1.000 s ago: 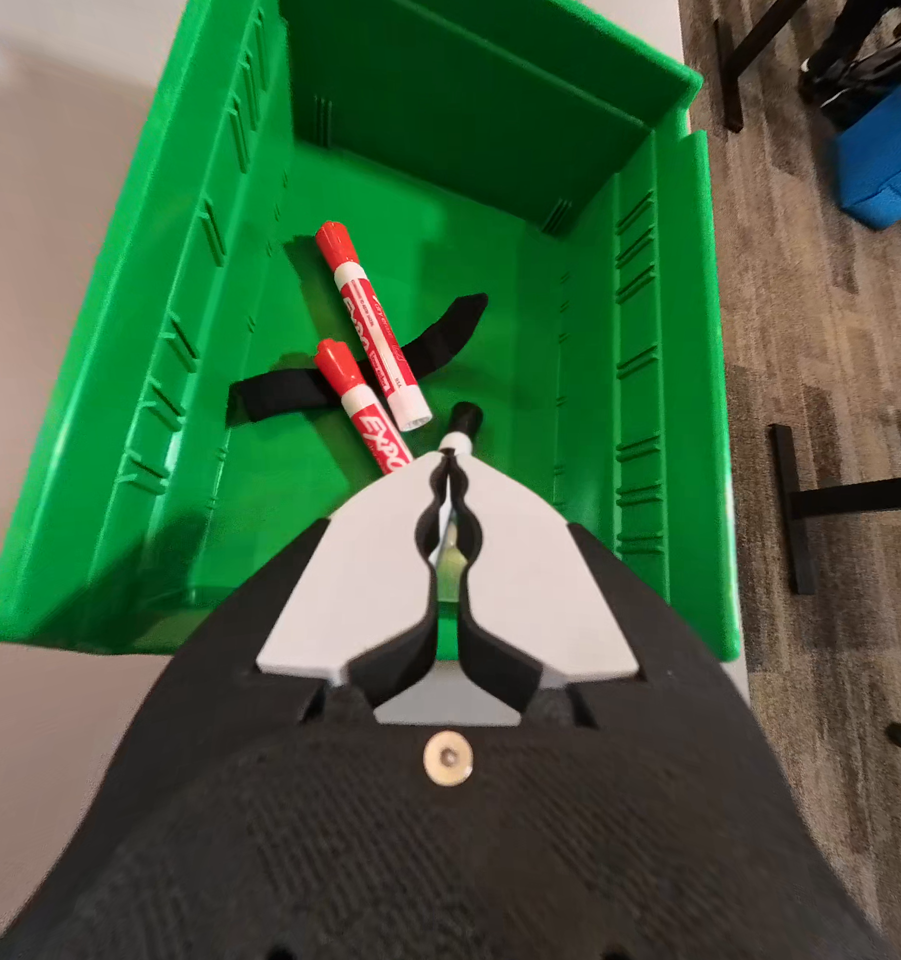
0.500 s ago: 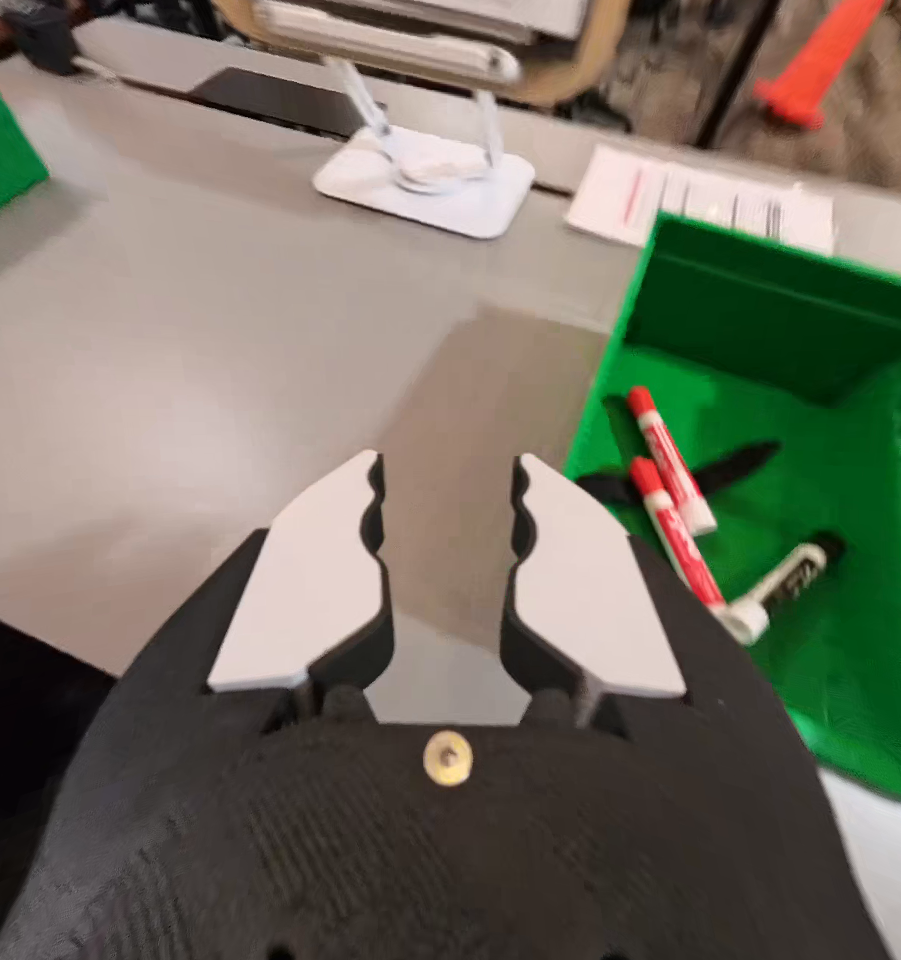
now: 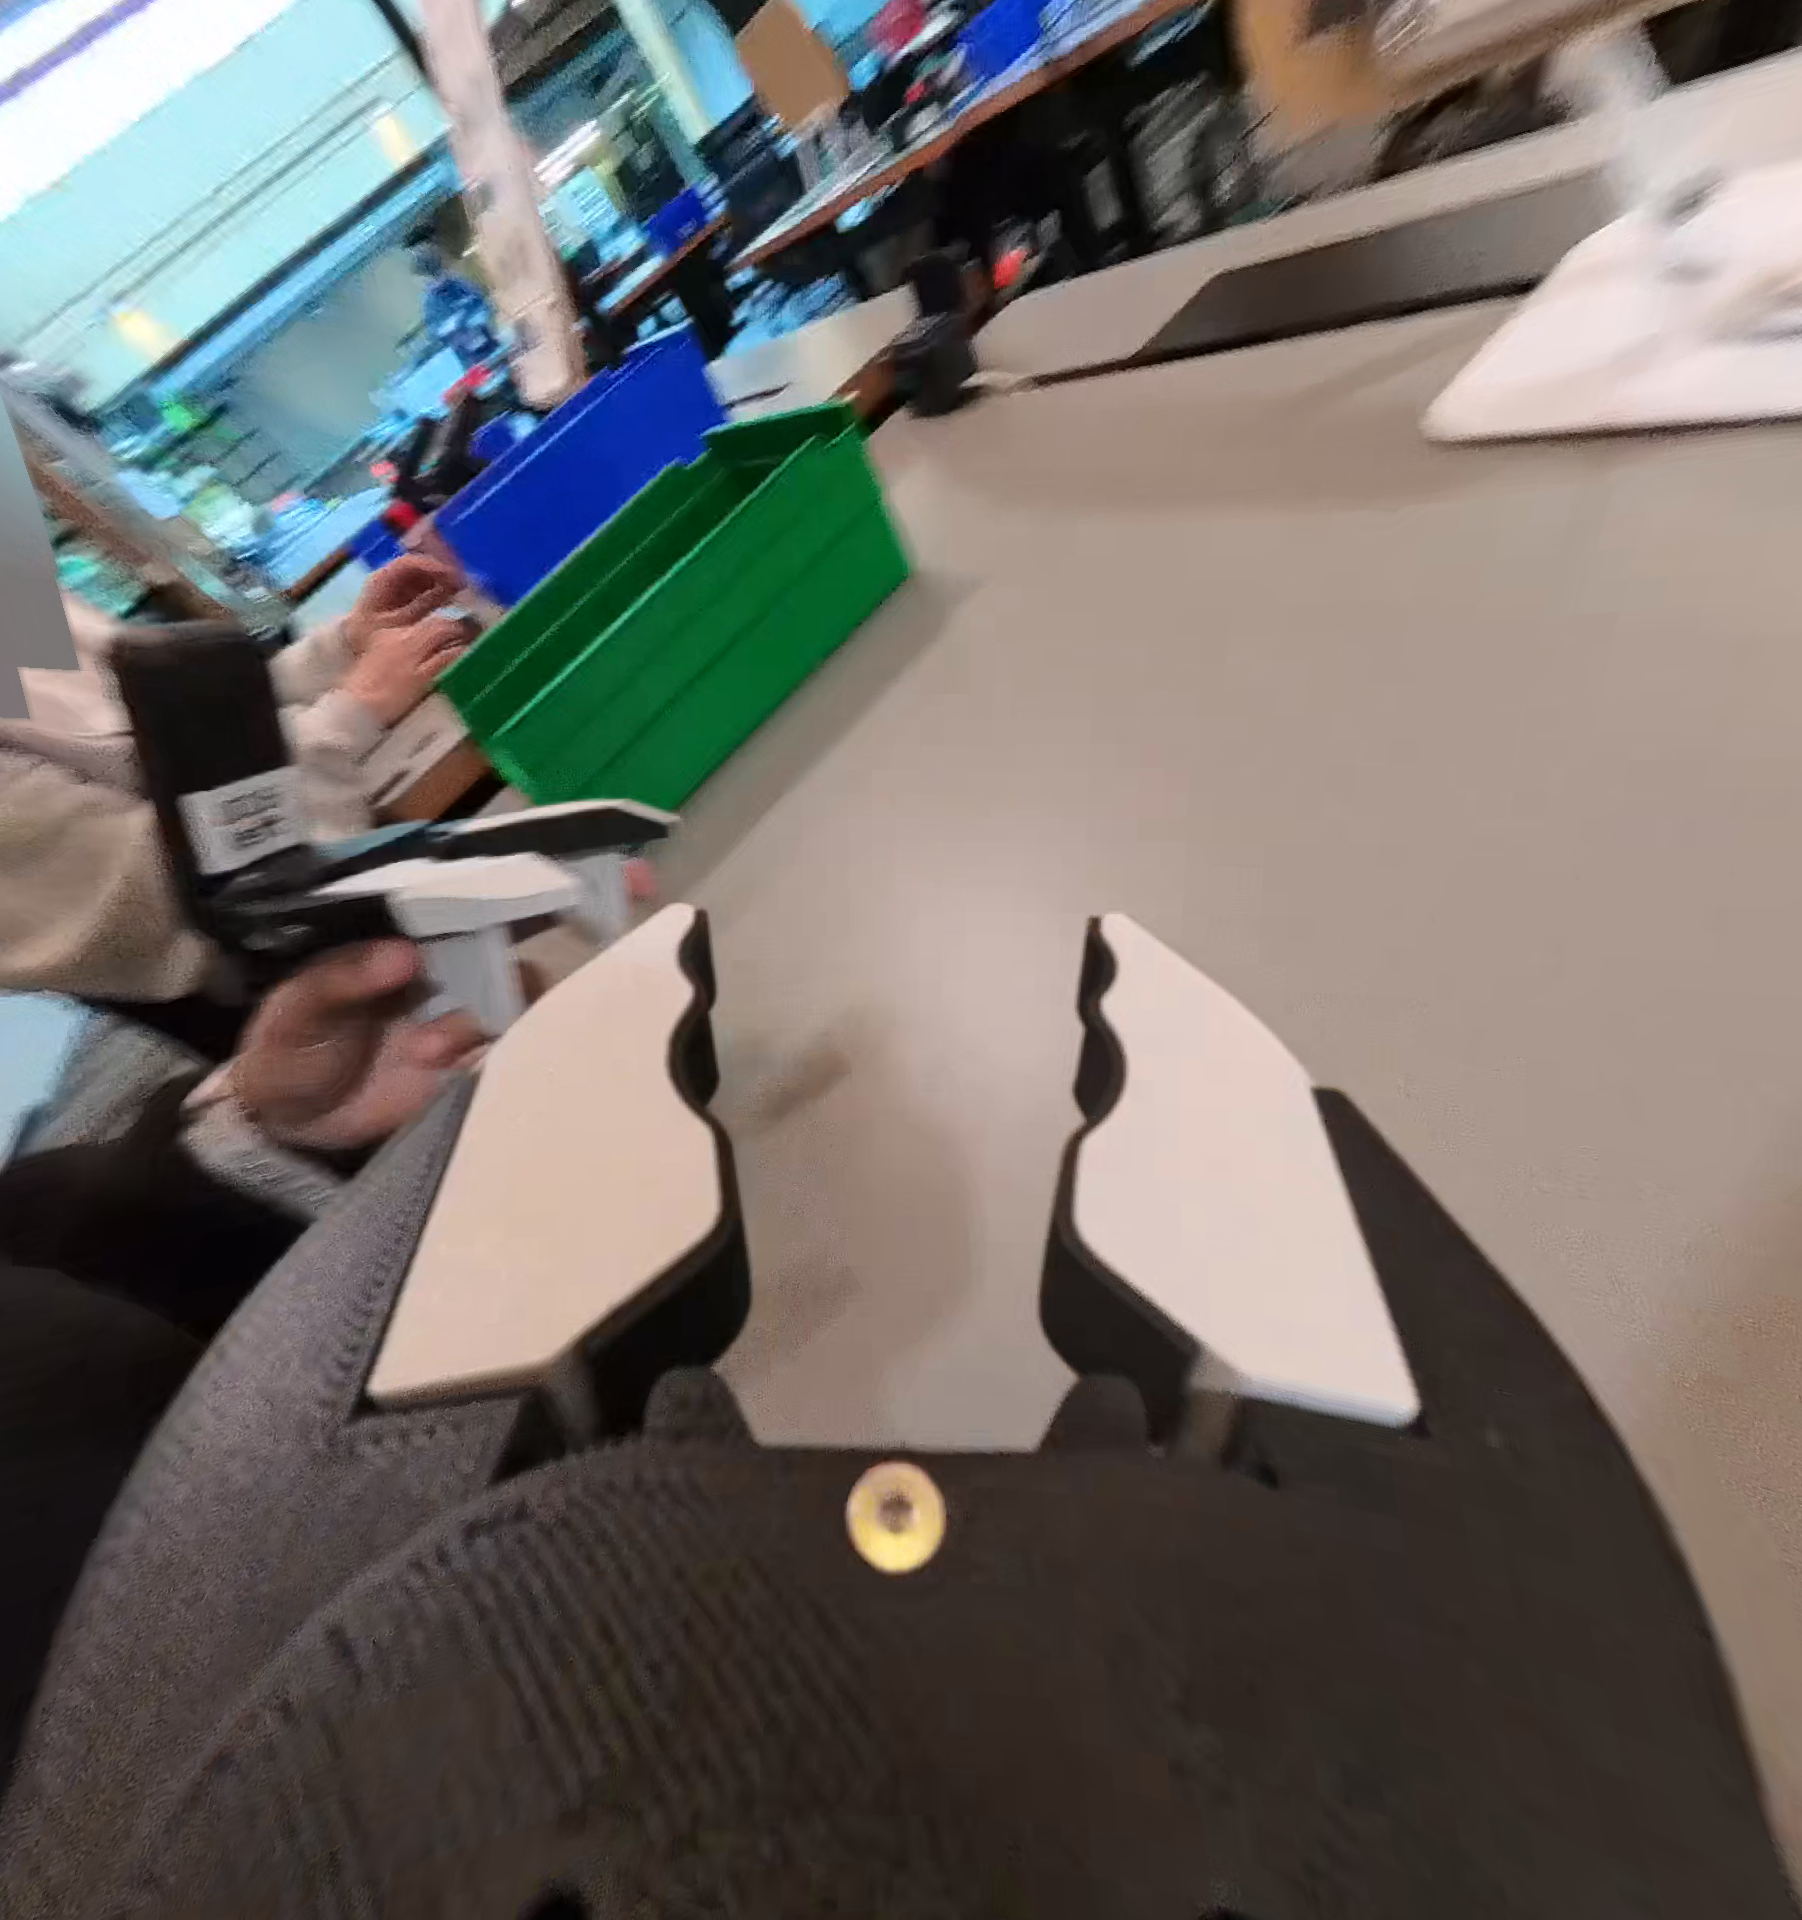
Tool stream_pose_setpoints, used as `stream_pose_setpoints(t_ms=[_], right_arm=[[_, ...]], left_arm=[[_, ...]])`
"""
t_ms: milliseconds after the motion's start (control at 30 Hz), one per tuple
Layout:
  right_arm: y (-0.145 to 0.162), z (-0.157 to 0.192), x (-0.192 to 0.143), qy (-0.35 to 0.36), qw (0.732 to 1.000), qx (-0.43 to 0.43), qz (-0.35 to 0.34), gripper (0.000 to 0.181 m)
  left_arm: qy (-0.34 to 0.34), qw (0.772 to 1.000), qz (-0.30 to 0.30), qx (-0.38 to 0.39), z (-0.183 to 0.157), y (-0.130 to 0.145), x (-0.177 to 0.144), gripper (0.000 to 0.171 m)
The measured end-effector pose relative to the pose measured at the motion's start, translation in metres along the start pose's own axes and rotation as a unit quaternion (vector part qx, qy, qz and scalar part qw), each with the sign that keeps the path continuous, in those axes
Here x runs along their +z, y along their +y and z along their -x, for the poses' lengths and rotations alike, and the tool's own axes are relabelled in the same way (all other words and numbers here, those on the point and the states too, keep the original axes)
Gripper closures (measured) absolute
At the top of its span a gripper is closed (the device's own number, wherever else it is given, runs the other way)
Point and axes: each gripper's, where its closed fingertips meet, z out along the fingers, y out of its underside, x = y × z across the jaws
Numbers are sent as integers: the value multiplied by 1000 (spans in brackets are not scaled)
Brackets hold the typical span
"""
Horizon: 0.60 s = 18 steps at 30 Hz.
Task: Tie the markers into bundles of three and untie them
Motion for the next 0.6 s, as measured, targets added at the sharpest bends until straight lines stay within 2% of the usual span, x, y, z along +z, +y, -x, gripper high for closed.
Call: stream_pose_setpoints(t_ms=[67,133,200,267,367,500,600], right_arm=[[12,16,8,-27,999,-7,22,109],[27,16,13,-24,999,-19,26,114],[43,9,19,-21,999,4,34,120],[52,11,22,-45,997,50,46,118],[54,13,22,-46,997,30,48,117],[56,13,17,-3,997,-57,47,120],[59,11,15,16,993,-105,50,121]], left_arm=[[14,1000,4,-22,-3,-5,4,113],[44,999,-3,-14,-9,-14,5,113],[20,1000,3,-10,1,-10,2,113],[18,1000,-6,-24,1,-11,-4,113],[23,998,-39,-35,-1,-20,-14,113],[-51,996,-78,14,19,-37,-33,112],[-132,980,-131,67,42,-62,-56,109]])
